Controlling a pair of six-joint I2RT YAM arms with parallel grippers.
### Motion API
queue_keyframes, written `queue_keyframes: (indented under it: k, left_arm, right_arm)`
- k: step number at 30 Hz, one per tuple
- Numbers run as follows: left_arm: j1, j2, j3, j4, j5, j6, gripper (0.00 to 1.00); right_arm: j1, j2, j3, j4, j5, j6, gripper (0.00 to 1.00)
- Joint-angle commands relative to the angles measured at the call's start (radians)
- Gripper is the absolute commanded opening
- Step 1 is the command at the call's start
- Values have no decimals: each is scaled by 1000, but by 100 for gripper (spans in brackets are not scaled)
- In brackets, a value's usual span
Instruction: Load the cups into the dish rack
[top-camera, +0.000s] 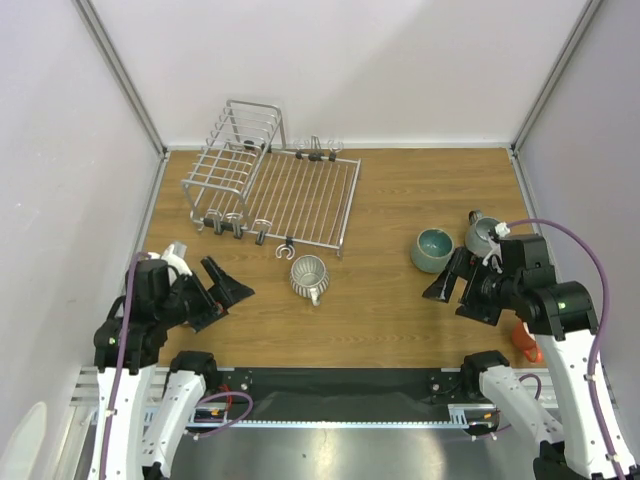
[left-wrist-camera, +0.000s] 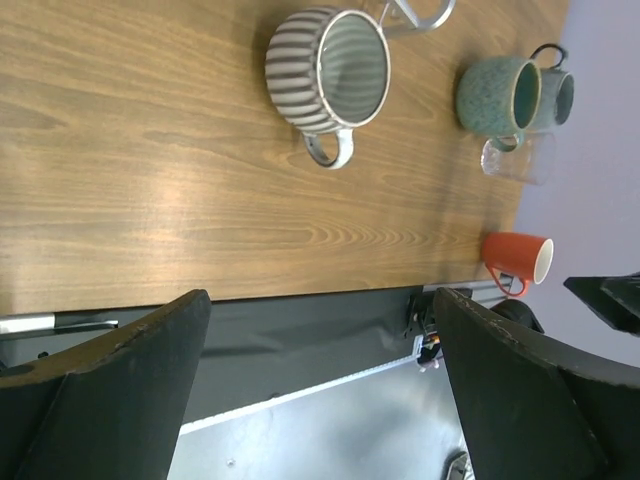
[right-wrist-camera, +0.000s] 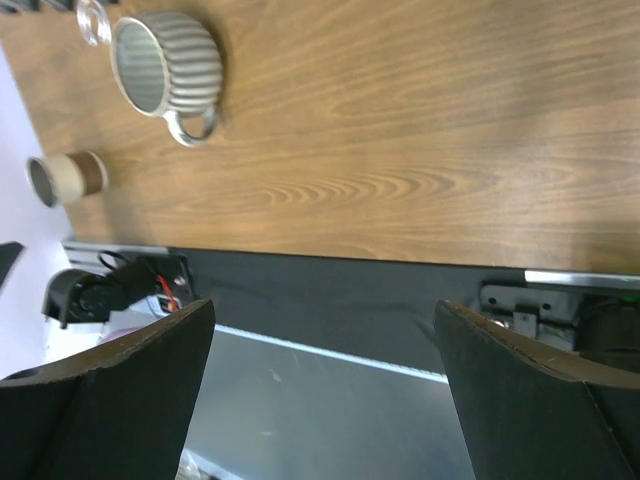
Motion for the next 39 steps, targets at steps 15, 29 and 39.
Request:
queue_keyframes:
  k: [15, 29, 39]
  left_arm:
    - [-253, 241, 141, 56, -279, -88, 86]
    - [-584, 778, 318, 159, -605, -44, 66]
    - [-591, 993, 378, 257, -545, 19, 60]
  right_arm:
    - [3, 72, -27, 97, -209, -120, 100]
    - [7, 79, -14, 98, -214, -120, 100]
    - [7, 11, -29, 83, -205, -88, 100]
